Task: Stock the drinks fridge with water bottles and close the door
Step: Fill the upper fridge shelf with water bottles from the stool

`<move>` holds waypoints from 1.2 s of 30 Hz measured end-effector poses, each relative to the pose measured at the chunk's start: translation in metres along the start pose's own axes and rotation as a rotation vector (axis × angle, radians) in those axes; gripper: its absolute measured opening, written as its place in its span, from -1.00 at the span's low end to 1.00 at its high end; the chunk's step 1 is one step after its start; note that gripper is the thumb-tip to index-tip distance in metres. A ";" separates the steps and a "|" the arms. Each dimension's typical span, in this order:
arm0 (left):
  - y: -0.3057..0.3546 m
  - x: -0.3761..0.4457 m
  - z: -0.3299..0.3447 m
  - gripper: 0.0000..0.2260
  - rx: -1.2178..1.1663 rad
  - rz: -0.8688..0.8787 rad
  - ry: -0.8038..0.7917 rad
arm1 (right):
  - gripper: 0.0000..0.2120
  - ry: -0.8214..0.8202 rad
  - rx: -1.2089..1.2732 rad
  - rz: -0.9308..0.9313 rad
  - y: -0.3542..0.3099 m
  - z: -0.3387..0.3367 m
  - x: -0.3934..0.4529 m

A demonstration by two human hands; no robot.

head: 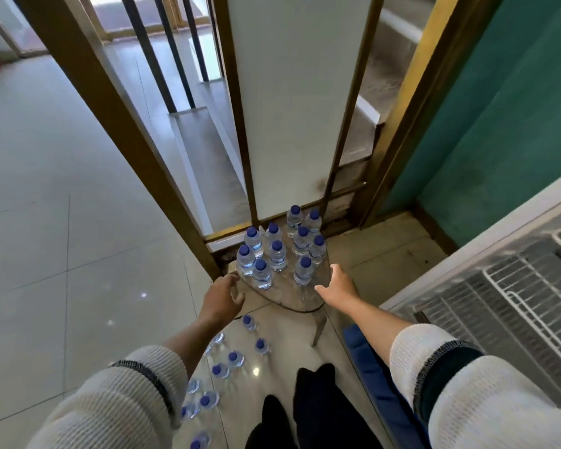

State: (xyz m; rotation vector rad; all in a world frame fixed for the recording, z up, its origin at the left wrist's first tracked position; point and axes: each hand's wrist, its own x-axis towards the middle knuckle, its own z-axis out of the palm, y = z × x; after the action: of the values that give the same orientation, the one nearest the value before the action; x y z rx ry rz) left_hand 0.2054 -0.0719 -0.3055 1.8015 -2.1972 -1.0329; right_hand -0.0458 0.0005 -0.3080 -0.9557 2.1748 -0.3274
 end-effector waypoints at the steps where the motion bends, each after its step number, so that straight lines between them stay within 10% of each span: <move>1: -0.001 0.006 0.007 -0.64 -0.026 -0.028 -0.004 | -0.30 -0.008 0.003 0.012 0.003 0.004 0.006; 12: -0.016 0.097 0.107 -0.40 -0.284 -0.353 -0.023 | -0.33 -0.089 0.072 0.089 0.025 0.066 0.105; 26: -0.010 0.148 0.180 -0.42 -0.516 -0.448 0.398 | -0.41 0.071 0.401 -0.040 0.041 0.120 0.162; 36: -0.004 0.105 0.149 -0.58 -0.392 -0.280 0.152 | -0.44 0.131 0.460 -0.035 0.054 0.083 0.114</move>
State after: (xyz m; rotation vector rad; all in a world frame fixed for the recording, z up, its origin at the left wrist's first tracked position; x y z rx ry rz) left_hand 0.1061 -0.1035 -0.4545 1.9519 -1.5529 -1.2272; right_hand -0.0678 -0.0397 -0.4518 -0.7261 2.0649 -0.8849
